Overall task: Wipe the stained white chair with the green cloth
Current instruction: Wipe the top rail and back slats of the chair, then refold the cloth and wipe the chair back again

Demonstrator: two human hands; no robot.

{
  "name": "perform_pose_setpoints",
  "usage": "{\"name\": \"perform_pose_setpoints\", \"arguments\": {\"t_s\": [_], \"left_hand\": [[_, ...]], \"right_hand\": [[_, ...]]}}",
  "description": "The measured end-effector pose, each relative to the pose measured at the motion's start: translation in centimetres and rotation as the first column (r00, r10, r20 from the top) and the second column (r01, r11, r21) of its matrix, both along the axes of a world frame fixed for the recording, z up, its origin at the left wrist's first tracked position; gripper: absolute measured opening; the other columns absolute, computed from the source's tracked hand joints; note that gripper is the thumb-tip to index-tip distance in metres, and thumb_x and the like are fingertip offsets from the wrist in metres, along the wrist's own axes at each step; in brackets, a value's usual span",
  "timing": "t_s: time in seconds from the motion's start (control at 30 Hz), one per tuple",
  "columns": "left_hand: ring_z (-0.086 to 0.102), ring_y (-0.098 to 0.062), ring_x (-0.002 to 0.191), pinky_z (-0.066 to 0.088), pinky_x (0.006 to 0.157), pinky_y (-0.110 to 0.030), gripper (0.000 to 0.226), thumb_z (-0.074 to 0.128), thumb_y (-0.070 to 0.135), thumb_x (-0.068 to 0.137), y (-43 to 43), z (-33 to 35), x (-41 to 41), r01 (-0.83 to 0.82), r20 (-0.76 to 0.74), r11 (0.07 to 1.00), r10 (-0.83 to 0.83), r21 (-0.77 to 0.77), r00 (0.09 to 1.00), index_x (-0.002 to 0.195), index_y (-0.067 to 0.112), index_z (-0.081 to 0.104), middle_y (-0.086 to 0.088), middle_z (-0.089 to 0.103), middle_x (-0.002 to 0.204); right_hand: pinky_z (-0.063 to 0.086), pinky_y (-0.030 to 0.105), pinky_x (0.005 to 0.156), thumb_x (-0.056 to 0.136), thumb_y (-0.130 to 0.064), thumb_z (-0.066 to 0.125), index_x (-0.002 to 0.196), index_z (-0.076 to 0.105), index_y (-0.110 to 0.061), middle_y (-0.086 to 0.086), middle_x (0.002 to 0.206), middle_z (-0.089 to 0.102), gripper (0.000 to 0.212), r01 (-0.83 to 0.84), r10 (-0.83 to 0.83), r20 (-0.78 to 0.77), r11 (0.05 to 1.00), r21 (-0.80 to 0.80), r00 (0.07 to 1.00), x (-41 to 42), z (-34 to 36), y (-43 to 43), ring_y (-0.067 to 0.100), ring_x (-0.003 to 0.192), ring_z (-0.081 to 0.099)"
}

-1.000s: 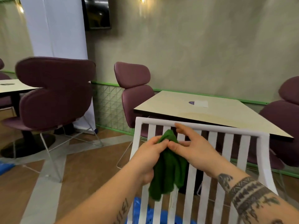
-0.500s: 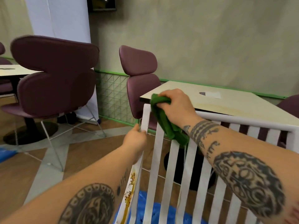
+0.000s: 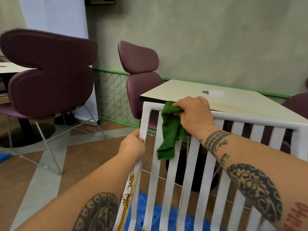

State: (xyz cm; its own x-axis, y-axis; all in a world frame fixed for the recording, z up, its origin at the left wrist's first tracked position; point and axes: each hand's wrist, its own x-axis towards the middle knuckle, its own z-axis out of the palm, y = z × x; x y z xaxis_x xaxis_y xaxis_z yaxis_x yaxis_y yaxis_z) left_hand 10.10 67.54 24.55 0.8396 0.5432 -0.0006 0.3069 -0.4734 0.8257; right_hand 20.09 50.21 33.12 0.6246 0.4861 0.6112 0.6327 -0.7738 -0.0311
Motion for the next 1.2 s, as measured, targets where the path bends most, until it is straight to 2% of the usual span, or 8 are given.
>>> {"name": "perform_pose_setpoints", "arguments": {"t_s": [0.27, 0.4, 0.5, 0.6, 0.8, 0.9, 1.0, 1.2], "left_hand": [[0.06, -0.033, 0.101, 0.051, 0.081, -0.038, 0.044, 0.042, 0.02, 0.107, -0.9, 1.1, -0.8, -0.062, -0.045, 0.998, 0.062, 0.003, 0.997, 0.149, 0.031, 0.048, -0.011, 0.064, 0.12], [0.061, -0.034, 0.102, 0.054, 0.087, -0.042, 0.038, 0.048, 0.03, 0.104, -2.9, 2.0, -2.4, -0.081, -0.029, 0.995, 0.083, 0.052, 0.996, 0.139, 0.018, 0.055, -0.012, 0.064, 0.118], [0.06, -0.034, 0.108, 0.054, 0.093, -0.047, 0.042, 0.052, 0.029, 0.1, -4.7, 3.7, -4.0, -0.08, 0.058, 0.993, 0.075, 0.083, 0.995, 0.14, 0.019, 0.053, -0.011, 0.055, 0.136], [0.063, -0.025, 0.106, 0.054, 0.096, -0.046, 0.032, 0.053, 0.031, 0.101, -7.6, 5.6, -6.2, 0.038, 0.145, 0.999, -0.036, -0.012, 0.989, 0.132, 0.027, 0.06, -0.001, 0.062, 0.129], [0.059, -0.02, 0.12, 0.044, 0.109, -0.048, 0.036, 0.047, 0.05, 0.103, -16.4, 7.5, -13.9, 0.401, 0.112, 0.812, -0.393, -0.423, 0.913, 0.131, 0.031, 0.062, 0.002, 0.066, 0.126], [0.069, -0.026, 0.107, 0.05, 0.098, -0.045, 0.045, 0.039, 0.051, 0.104, -20.8, 8.0, -18.9, 0.374, 0.136, 0.66, -0.383, -0.651, 0.914, 0.117, 0.023, 0.071, -0.01, 0.076, 0.11], [0.074, -0.032, 0.097, 0.055, 0.083, -0.042, 0.036, 0.04, 0.029, 0.107, -23.7, 9.7, -23.1, 0.43, 0.199, 0.591, -0.416, -0.682, 0.887, 0.12, 0.012, 0.069, -0.017, 0.077, 0.105], [0.068, -0.04, 0.11, 0.049, 0.103, -0.054, 0.028, 0.05, 0.016, 0.102, -26.1, 13.0, -28.6, 0.565, 0.248, 0.561, -0.542, -0.605, 0.803, 0.12, 0.007, 0.07, -0.023, 0.073, 0.113]], "right_hand": [[0.001, 0.052, 0.126, 0.101, -0.022, 0.05, 0.119, 0.065, -0.03, 0.0, 0.111, 0.07, 0.024, 0.239, -0.22, -0.212, 0.969, 0.064, 0.952, 0.2, 1.0, -6.6, 0.027, 0.114, 0.061], [0.037, 0.049, 0.113, 0.098, -0.012, 0.055, 0.119, 0.069, -0.025, 0.003, 0.111, 0.072, 0.029, 0.278, -0.212, -0.269, 0.931, 0.237, 0.94, -2.0, 0.8, -8.0, 0.029, 0.105, 0.062], [0.053, 0.04, 0.087, 0.101, -0.021, 0.057, 0.117, 0.068, -0.025, 0.0, 0.107, 0.068, 0.02, 0.243, -0.069, -0.377, 0.866, 0.437, 0.923, -5.5, 0.2, -10.2, 0.023, 0.097, 0.062], [0.049, 0.023, 0.069, 0.1, -0.025, 0.062, 0.112, 0.065, -0.029, -0.008, 0.103, 0.066, 0.013, 0.289, 0.134, -0.539, 0.725, 0.626, 0.831, -10.4, -0.7, -12.0, 0.009, 0.089, 0.061], [0.059, 0.037, 0.092, 0.097, -0.021, 0.067, 0.11, 0.069, -0.03, -0.006, 0.107, 0.073, 0.016, 0.355, 0.436, -0.617, 0.543, 0.761, 0.655, -22.0, -1.4, -15.1, 0.013, 0.1, 0.07], [0.058, 0.03, 0.093, 0.1, -0.011, 0.06, 0.106, 0.07, -0.037, -0.009, 0.107, 0.073, 0.029, 0.31, 0.534, -0.621, 0.56, 0.768, 0.575, -27.8, -1.0, -17.8, 0.009, 0.1, 0.07], [0.055, 0.021, 0.095, 0.102, -0.007, 0.053, 0.121, 0.064, -0.04, -0.014, 0.12, 0.066, 0.04, 0.257, 0.51, -0.648, 0.638, 0.726, 0.565, -31.7, 0.0, -20.9, 0.004, 0.11, 0.062], [0.054, 0.032, 0.103, 0.103, -0.012, 0.053, 0.131, 0.06, -0.043, -0.005, 0.134, 0.06, 0.043, 0.167, 0.443, -0.647, 0.731, 0.661, 0.621, -37.6, 3.8, -25.4, 0.013, 0.12, 0.06]]}}
